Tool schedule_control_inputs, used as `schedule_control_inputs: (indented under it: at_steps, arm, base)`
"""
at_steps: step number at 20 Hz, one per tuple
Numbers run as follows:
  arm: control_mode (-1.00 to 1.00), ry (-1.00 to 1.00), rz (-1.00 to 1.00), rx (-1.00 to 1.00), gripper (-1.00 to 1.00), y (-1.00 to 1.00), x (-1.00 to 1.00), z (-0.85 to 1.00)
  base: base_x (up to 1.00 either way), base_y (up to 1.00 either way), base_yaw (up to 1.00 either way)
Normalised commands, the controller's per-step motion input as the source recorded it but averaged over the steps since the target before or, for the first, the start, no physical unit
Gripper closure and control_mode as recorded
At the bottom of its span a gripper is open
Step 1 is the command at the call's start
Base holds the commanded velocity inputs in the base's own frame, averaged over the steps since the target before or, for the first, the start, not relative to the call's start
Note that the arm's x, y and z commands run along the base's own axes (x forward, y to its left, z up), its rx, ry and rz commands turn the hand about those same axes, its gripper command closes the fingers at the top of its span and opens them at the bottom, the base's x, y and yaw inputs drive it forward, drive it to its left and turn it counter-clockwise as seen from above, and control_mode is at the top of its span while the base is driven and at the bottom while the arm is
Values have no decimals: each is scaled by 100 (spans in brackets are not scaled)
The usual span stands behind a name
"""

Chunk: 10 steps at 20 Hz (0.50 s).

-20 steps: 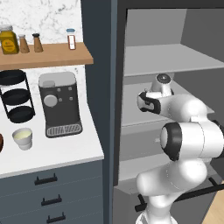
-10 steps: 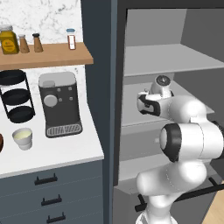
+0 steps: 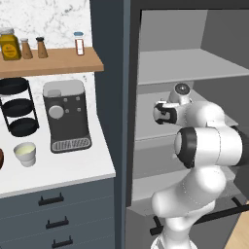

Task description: Grab a lemon wedge from the fridge and one ice cube from the ice bowl, and put them in the glass of lemonade.

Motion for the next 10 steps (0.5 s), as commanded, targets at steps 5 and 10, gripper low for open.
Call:
schedule_control_inputs:
  at_steps: [5, 10]
  arm:
    - [-100, 1, 0, 0, -100, 0, 21, -9]
    - [-100, 0, 0, 0, -100, 0, 5, -40]
  base:
    - [0, 0, 0]
    - [0, 0, 0]
